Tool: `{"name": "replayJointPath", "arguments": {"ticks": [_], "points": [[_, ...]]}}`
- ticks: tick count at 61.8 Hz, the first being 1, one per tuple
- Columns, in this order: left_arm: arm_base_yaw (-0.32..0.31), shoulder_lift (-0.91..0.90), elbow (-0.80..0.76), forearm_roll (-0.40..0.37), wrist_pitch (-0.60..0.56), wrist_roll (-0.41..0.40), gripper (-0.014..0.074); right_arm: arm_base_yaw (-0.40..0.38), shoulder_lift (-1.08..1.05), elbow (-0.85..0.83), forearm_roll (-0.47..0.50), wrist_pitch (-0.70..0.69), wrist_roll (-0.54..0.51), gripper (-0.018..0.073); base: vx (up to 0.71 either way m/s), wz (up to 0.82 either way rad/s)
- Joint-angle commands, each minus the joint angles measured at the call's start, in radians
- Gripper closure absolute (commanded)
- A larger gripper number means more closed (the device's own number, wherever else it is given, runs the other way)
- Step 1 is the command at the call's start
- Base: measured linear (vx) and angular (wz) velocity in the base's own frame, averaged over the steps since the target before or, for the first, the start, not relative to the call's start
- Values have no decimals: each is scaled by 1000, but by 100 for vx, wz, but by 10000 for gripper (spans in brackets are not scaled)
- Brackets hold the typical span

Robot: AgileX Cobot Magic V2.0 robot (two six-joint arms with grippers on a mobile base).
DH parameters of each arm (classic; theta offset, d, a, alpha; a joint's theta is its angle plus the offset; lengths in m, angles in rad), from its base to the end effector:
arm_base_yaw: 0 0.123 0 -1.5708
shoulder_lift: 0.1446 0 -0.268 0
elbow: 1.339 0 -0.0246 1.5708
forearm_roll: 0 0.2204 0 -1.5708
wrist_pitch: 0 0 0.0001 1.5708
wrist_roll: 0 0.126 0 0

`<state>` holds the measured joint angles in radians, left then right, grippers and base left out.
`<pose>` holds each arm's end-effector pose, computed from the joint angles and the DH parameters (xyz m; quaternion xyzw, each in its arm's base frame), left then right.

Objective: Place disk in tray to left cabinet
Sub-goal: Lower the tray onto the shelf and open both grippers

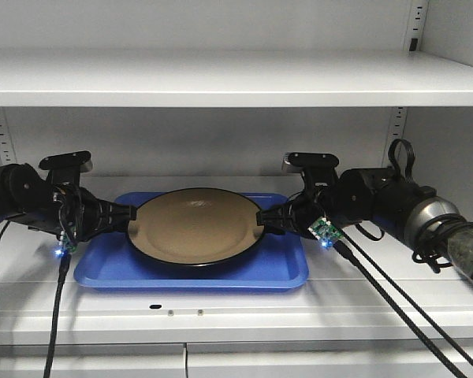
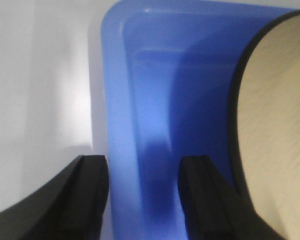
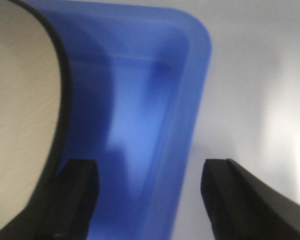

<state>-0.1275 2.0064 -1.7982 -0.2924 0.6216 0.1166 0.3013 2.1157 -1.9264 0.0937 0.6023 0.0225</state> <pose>0.4554 -0.0797 0.2628 0.0365 0.9080 -0.1275 0.3974 0.4642 0.1513 0.2504 -0.1023 0.9012 0.1073 0.4073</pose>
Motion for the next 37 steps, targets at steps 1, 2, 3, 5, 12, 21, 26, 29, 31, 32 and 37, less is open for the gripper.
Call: {"name": "replayJointPath", "arguments": {"ticks": [1,2,3,5,12,21,26,29,31,32,37], "points": [[-6,-86,-39,-21,-75,2,129,-1,-81,-38,-47,-87,-6,37,0,0],[-6,-88,-39,-19,-75,2,129,-1,-83,-38,-54,-85,-6,37,0,0],[-6,-92,-39,-15,-75,2,129,-1,-85,-38,-62,-81,-6,37,0,0],[-6,-94,-39,-7,-74,2,129,-1,-90,-38,-75,-75,-6,37,0,0],[-6,-115,-39,17,-56,2,129,-3,-111,-38,-119,-51,-6,43,0,0],[-6,-158,-39,66,9,2,143,-3,-146,-38,-132,16,-6,84,0,0],[-6,-180,-39,79,62,1,182,-3,-162,-38,-132,76,-2,146,0,0],[-6,-195,-39,80,113,1,242,-3,-174,-38,-136,120,0,212,0,0],[-6,-201,-39,80,147,-1,283,-3,-181,-38,-141,156,0,273,0,0],[-6,-203,-39,79,161,-3,307,-3,-185,-38,-144,171,0,300,0,0],[-6,-218,-39,72,238,-18,487,-3,-200,-37,-146,246,0,473,0,0]]}}
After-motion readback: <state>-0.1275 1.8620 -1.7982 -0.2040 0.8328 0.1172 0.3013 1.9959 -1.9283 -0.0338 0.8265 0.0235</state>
